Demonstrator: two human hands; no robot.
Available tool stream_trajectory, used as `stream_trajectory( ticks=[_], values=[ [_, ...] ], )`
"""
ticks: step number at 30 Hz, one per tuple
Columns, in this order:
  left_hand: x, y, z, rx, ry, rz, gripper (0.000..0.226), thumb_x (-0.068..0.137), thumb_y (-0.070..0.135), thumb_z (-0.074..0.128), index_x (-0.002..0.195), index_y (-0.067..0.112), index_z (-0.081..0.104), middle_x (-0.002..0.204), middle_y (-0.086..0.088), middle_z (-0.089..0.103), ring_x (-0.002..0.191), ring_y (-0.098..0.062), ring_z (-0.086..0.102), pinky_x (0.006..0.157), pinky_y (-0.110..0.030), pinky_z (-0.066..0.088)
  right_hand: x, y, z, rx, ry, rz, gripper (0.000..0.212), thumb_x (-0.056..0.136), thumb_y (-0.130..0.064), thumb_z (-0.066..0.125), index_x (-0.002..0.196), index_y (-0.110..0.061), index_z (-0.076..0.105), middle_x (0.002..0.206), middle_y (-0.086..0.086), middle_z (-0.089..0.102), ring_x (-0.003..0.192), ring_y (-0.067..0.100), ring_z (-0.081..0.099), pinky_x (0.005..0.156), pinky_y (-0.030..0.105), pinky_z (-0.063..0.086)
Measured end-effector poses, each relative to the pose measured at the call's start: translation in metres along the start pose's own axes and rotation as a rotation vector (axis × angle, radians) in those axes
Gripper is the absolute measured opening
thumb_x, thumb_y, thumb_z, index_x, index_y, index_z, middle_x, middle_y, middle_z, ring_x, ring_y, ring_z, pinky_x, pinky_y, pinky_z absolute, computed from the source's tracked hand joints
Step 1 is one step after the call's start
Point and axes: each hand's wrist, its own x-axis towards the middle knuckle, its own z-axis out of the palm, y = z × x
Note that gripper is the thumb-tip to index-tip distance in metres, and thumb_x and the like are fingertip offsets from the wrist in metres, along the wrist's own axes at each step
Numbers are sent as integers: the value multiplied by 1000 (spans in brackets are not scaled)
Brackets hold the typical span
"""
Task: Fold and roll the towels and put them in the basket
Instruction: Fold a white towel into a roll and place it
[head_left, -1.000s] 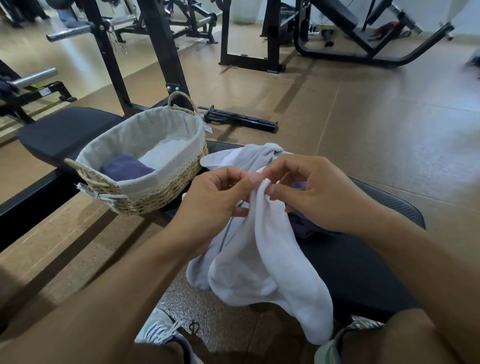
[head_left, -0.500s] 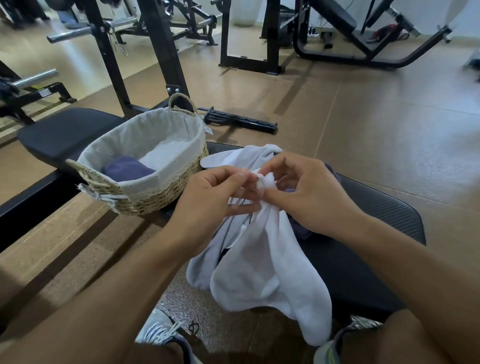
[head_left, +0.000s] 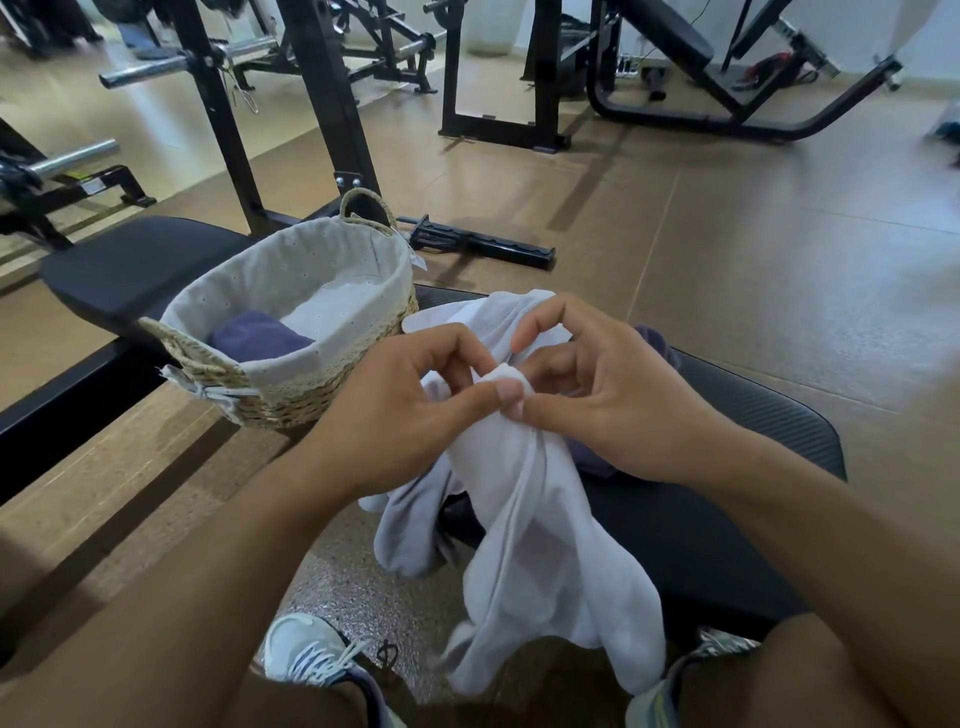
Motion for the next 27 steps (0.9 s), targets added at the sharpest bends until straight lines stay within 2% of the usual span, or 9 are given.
stream_trajectory(
  ticks=[4, 7, 12, 15, 17, 19, 22, 24, 27],
  values=[
    [-5, 9, 2, -47, 77, 16, 21, 87, 40, 74, 79, 22, 67, 67, -12, 66, 65, -35, 59, 57, -43, 46, 0, -2, 3, 15, 25, 16, 36, 87, -17, 76, 110, -14, 50, 89, 17, 75, 87, 47, 69, 77, 68, 53],
    [-8, 16, 6, -4, 205, 13, 19, 89, 31, 75, 78, 20, 64, 64, -12, 60, 60, -28, 53, 50, -23, 38, -2, -4, 3, -96, -15, 19, 37, 86, -22, 76, 112, -25, 50, 94, 10, 75, 88, 34, 72, 81, 61, 55],
    [-17, 26, 5, 52, 415, 6, 19, 88, 29, 77, 77, 21, 64, 60, -9, 56, 54, -21, 49, 49, -22, 36, -1, 1, 10, -288, -93, 66, 44, 86, -23, 72, 117, -39, 46, 95, -7, 74, 87, 15, 72, 82, 47, 59],
    [-17, 26, 2, 51, 423, -12, 17, 89, 30, 76, 80, 20, 65, 62, -9, 55, 51, -16, 45, 48, -18, 34, 1, 6, 9, -374, -165, 108, 36, 88, -22, 69, 118, -35, 53, 100, -7, 72, 90, 11, 70, 85, 42, 58],
    [-13, 21, -3, 31, 422, -60, 18, 90, 32, 74, 81, 19, 65, 65, -10, 55, 51, -6, 42, 48, -13, 33, 3, 13, 7, -409, -224, 145, 25, 89, -22, 69, 111, -30, 61, 100, -7, 72, 92, 12, 69, 88, 43, 56],
    [-8, 13, -10, 8, 441, -116, 19, 92, 34, 71, 83, 19, 65, 65, -8, 56, 56, -4, 44, 50, -11, 35, 6, 21, 5, -364, -211, 168, 19, 88, -21, 71, 105, -26, 66, 101, -6, 74, 95, 14, 70, 92, 44, 56],
    [-1, 1, -20, -29, 471, -171, 17, 95, 39, 67, 84, 25, 65, 73, 0, 57, 62, -2, 46, 53, -9, 36, 9, 30, 8, -305, -183, 207, 20, 87, -16, 74, 105, -24, 69, 102, -5, 75, 95, 15, 71, 95, 41, 56],
    [2, -7, -24, -20, 503, -176, 17, 96, 40, 65, 84, 28, 64, 74, 5, 57, 62, 0, 46, 54, -9, 37, 9, 38, 17, -396, -241, 218, 23, 87, -23, 73, 109, -23, 67, 103, -6, 73, 93, 14, 69, 92, 42, 56],
    [4, -13, -27, 47, 614, -135, 16, 97, 38, 65, 87, 26, 62, 78, 15, 59, 69, 9, 52, 64, -5, 39, 4, 46, 37, -503, -354, 232, 30, 87, -31, 67, 116, -22, 63, 104, -3, 70, 91, 17, 68, 85, 45, 58]
  ],
)
